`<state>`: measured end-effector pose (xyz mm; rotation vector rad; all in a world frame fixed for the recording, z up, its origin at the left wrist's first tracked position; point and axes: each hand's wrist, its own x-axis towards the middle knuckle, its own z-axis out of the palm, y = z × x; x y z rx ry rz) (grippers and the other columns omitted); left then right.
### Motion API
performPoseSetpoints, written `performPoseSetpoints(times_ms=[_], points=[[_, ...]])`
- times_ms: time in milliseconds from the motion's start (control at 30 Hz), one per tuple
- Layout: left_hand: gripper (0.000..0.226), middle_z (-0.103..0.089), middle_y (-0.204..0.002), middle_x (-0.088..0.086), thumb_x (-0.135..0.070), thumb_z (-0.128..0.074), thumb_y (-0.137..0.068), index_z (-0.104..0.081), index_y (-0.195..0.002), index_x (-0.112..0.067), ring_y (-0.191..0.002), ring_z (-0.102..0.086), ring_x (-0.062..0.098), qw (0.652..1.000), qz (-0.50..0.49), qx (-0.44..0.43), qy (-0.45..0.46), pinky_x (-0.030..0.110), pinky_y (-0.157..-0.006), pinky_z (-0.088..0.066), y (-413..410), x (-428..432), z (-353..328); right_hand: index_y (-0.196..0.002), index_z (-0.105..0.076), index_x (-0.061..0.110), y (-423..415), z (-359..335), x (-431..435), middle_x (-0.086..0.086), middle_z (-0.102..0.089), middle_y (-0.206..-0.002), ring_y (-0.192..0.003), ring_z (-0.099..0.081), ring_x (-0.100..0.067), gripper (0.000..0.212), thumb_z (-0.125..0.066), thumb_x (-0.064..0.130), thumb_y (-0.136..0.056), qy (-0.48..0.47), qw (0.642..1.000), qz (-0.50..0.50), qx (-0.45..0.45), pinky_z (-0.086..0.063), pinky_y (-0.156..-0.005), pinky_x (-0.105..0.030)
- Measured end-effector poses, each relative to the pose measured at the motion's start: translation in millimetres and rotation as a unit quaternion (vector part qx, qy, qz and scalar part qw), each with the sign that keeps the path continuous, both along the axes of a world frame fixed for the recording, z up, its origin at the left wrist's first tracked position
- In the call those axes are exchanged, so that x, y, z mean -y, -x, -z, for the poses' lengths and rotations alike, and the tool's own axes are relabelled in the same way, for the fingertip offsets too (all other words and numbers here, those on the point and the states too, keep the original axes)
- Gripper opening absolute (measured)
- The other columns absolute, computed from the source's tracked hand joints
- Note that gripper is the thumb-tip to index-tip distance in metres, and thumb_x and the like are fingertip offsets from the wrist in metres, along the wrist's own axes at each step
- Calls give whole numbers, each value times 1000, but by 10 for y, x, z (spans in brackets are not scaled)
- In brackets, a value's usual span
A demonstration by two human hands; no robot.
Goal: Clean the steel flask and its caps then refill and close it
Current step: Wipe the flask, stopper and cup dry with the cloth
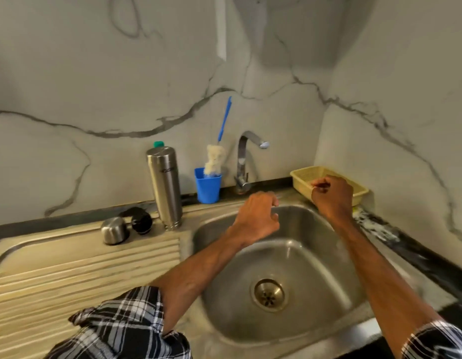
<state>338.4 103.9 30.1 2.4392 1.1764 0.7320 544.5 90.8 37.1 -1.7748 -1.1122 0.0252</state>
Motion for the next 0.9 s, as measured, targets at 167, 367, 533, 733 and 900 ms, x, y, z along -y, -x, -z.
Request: performPoseSetpoints(times_ms=[167, 367, 533, 733, 900], points=[[47, -50, -144, 12, -19, -62, -95, -51, -140, -11, -134, -44, 30, 998, 48, -45, 17, 38, -110, -39, -792, -222, 8, -92, -76, 14, -829, -102, -405, -10, -74, -107, -103, -68, -30, 18, -69, 5, -79, 112, 992, 34, 38, -52, -93, -33], [65, -43, -148, 19, -13, -61, -90, -37, -150, -8, -137, -40, 36, 991, 89, -99, 16, 45, -115, -35, -1337, -400, 193, -116, -67, 4, -1208, 17, -753, -14, -67, -118, -111, -63, -33, 67, -86, 49, -69, 295, 948, -27, 114, -53, -89, -37], [77, -36, -151, 21, -7, -62, -91, -24, -157, -2, -141, -34, 36, 986, 105, -127, -5, 45, -117, -34, -1500, -444, 301, -122, -62, 4, -1204, 147, -859, -19, -61, -129, -115, -60, -36, 66, -77, 51, -79, 305, 941, -20, 148, -50, -88, -38], [85, -29, -158, 19, -9, -62, -90, -15, -160, -4, -146, -26, 36, 981, 111, -158, -13, 57, -115, -36, -1514, -455, 359, -117, -62, 9, -1122, 201, -847, -15, -64, -121, -111, -62, -36, 51, -80, 35, -77, 215, 963, 68, 148, -52, -85, -39], [72, -44, -153, 16, -15, -55, -96, -22, -160, -16, -139, -40, 35, 989, 86, -116, -15, 57, -111, -39, -1334, -398, 255, -102, -75, 12, -1061, 45, -713, -11, -73, -99, -92, -69, -32, 23, -75, 21, -81, 58, 993, 98, 30, -54, -75, -34]])
